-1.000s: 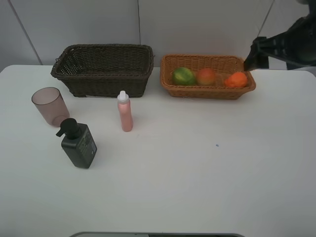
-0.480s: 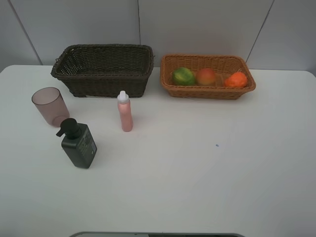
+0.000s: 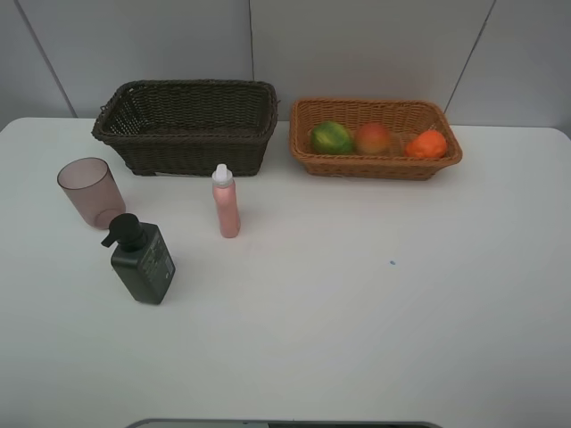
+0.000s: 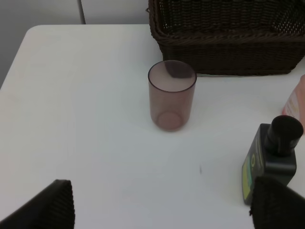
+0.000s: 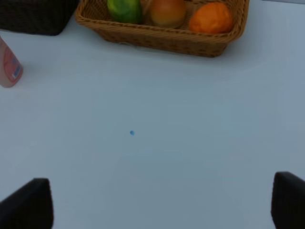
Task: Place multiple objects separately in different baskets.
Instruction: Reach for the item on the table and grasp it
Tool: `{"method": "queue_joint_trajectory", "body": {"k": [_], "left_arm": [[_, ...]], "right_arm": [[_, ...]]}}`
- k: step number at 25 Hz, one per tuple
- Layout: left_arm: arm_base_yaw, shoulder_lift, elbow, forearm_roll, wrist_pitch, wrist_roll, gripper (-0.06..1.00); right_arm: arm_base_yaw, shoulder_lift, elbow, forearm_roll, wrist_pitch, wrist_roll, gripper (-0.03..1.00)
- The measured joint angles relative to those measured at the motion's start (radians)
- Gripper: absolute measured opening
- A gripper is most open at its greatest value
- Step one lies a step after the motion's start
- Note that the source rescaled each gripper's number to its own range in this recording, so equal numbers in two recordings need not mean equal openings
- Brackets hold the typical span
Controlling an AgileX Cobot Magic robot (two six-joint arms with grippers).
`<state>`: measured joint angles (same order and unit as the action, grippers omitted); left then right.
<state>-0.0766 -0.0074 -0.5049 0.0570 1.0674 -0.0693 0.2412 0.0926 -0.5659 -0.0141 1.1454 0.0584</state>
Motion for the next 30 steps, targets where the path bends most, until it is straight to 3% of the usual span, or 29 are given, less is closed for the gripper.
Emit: {"method": "queue_joint_trajectory", "body": {"k": [30], "left_arm": [[0.000, 0.000, 0.000, 0.000, 0.000, 0.000, 0.96]], "right_arm": [[0.041, -0.097, 0.046, -0.037, -0.082, -0.089, 0.97]]}}
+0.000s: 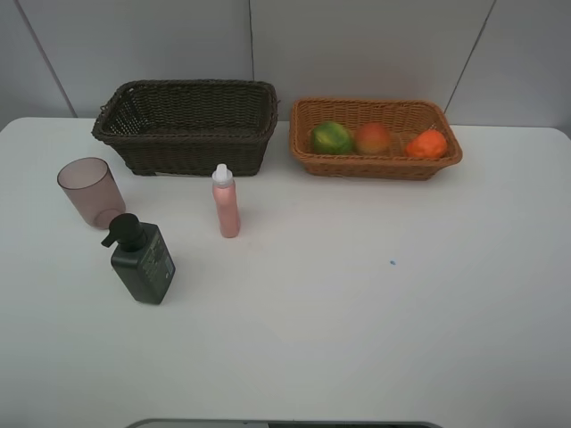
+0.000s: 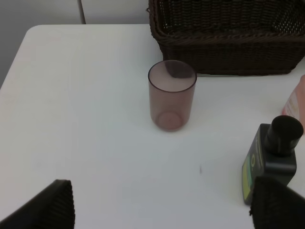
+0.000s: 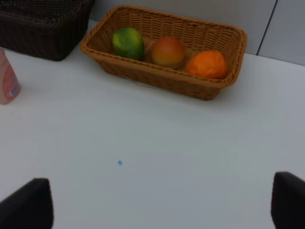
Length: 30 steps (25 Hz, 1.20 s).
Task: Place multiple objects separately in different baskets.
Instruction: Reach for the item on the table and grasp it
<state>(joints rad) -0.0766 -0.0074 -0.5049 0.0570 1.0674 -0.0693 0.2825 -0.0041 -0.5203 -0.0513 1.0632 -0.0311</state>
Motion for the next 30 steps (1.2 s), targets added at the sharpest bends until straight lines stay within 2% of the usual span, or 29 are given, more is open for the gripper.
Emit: {"method": "queue_joint_trajectory", "body": {"k": [30], "left_arm": [[0.000, 0.000, 0.000, 0.000, 0.000, 0.000, 0.96]], "right_arm": [[0.001, 0.000, 0.000, 0.000, 0.000, 0.000, 0.97]]}}
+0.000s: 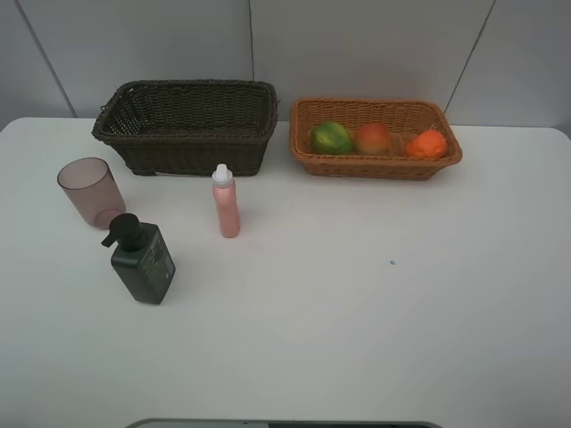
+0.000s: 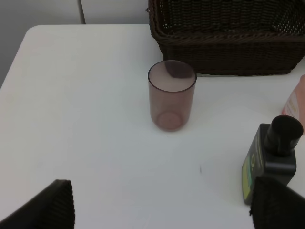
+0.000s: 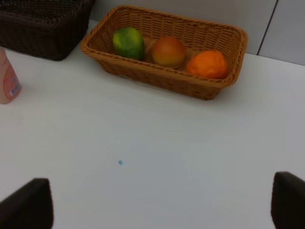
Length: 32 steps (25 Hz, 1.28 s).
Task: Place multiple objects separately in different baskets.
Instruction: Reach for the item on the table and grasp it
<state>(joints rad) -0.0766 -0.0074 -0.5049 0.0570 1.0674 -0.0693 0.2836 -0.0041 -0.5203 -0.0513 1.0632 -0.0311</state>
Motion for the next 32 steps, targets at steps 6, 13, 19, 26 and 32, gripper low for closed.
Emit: {"method": "queue_joint_trajectory", "body": {"k": [6, 13, 19, 26, 32], "left_arm": [[0.000, 0.002, -0.013, 0.000, -0.034, 0.001, 0.96], [0.000, 0.301, -0.117, 0.000, -0.182, 0.021, 0.96], [0.000, 0.800, -0.273, -0.001, -0.200, 0.029, 0.96], [-0.027, 1.327, -0.552, -0.030, -0.139, 0.062, 0.96], [-0.096, 1.562, -0.687, -0.037, -0.135, 0.069, 0.96]], "right_arm": [[0.000, 0.000, 0.000, 0.000, 0.000, 0.000, 0.97], [0.000, 0.000, 0.000, 0.000, 0.000, 0.000, 0.97], [0.000, 0.000, 0.000, 0.000, 0.000, 0.000, 0.97], [0.000, 0.000, 0.000, 0.000, -0.001, 0.000, 0.97], [0.000, 0.000, 0.000, 0.000, -0.001, 0.000, 0.97]]}}
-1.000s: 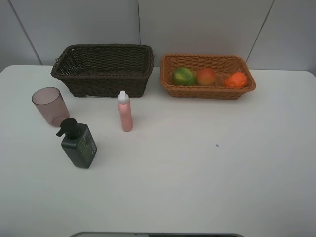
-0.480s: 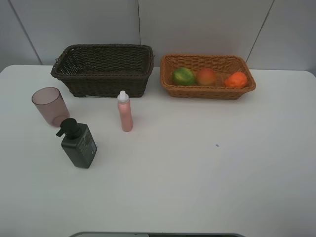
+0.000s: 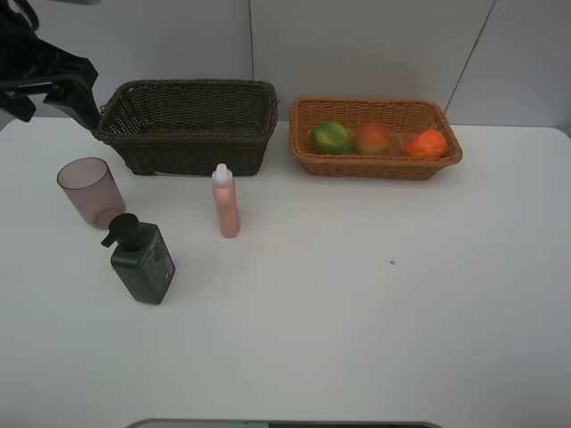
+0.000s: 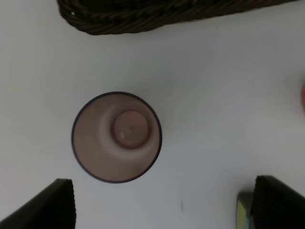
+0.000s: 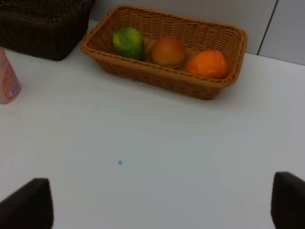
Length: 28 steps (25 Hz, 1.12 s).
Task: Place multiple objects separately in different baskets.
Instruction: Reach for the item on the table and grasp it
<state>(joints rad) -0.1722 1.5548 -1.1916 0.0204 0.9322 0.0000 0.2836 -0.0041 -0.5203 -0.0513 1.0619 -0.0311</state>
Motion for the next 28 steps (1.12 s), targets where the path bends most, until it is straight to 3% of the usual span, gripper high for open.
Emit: {"method": "queue_joint_trajectory", "body": {"k": [8, 21, 28], "left_arm": [[-0.009, 0.168, -0.006, -0.001, -0.005, -0.044, 0.96], [-0.009, 0.219, 0.079, -0.001, -0.233, -0.093, 0.96], [-0.009, 0.288, 0.080, -0.001, -0.257, -0.099, 0.96]], "right_arm": [[0.000, 0.000, 0.000, 0.000, 0.000, 0.000, 0.97], [0.000, 0.000, 0.000, 0.000, 0.000, 0.000, 0.97], [0.000, 0.000, 0.000, 0.000, 0.000, 0.000, 0.97]]}}
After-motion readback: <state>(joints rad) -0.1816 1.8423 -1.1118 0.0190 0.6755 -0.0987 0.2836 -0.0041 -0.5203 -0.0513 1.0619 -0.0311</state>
